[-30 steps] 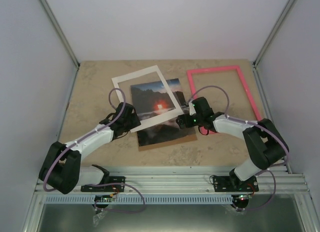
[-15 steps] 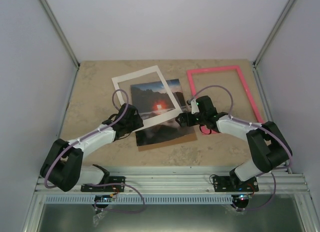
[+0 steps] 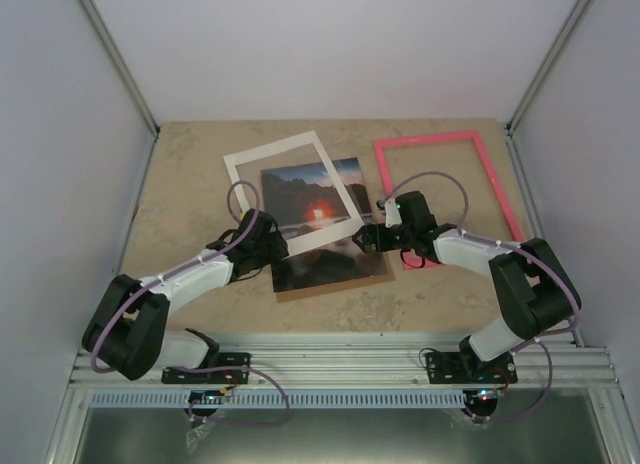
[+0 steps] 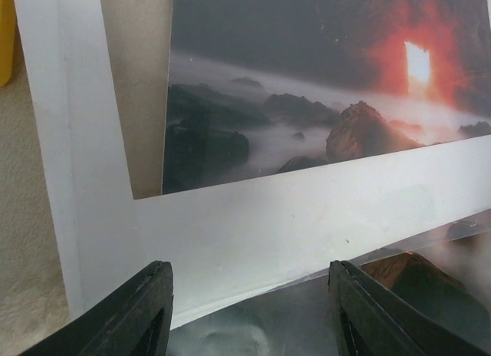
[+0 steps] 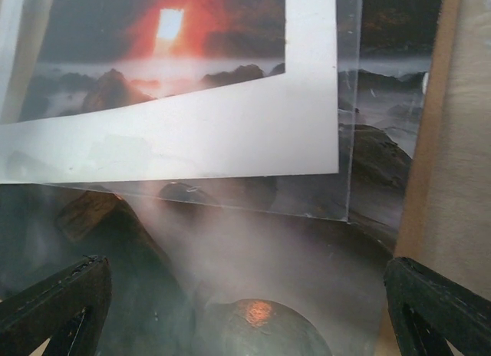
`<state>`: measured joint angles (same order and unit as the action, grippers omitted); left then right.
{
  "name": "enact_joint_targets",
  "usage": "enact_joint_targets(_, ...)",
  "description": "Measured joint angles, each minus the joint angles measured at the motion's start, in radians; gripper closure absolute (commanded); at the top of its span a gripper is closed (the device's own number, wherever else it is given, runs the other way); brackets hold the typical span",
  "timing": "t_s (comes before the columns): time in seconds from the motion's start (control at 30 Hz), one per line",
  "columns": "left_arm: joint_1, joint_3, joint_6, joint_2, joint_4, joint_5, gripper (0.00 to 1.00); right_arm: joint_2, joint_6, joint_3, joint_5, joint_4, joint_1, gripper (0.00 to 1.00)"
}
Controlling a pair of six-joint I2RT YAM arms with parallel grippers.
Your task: Take the photo out of the frame
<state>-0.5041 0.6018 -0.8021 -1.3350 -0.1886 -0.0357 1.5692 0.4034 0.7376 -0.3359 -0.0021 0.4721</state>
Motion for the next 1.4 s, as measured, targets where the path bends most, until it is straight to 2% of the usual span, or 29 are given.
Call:
enact_joint_targets(0.43,0.0,-0.13,-0.06,0.077,0.015,0.05,0.36,0.038,-0.023,-0.003,0.023,-0.024,0.014,0.02)
enact_joint_targets(0.8,-0.001,-0.169,-0.104,0.14,0.033,0.106,0.36,0.031,-0.029,-0.023,0.03,0.008,0.021,0.02)
enact_joint_targets(1.0,-0.002,-0.2,-0.118,0.141,0.055,0.136,0.37,0.016,-0.029,-0.04,0.034,0.01,0.023,0.02)
enact_joint_targets(1.23,-0.002,-0.225,-0.133,0.148,0.098,0.203,0.44,0.008,-0.029,-0.049,0.037,0.014,0.023,0.02)
enact_joint_targets(1.4,-0.002,-0.238,-0.151,0.202,0.091,0.23,0.46,-0.005,-0.028,-0.061,0.041,0.014,0.023,0.02)
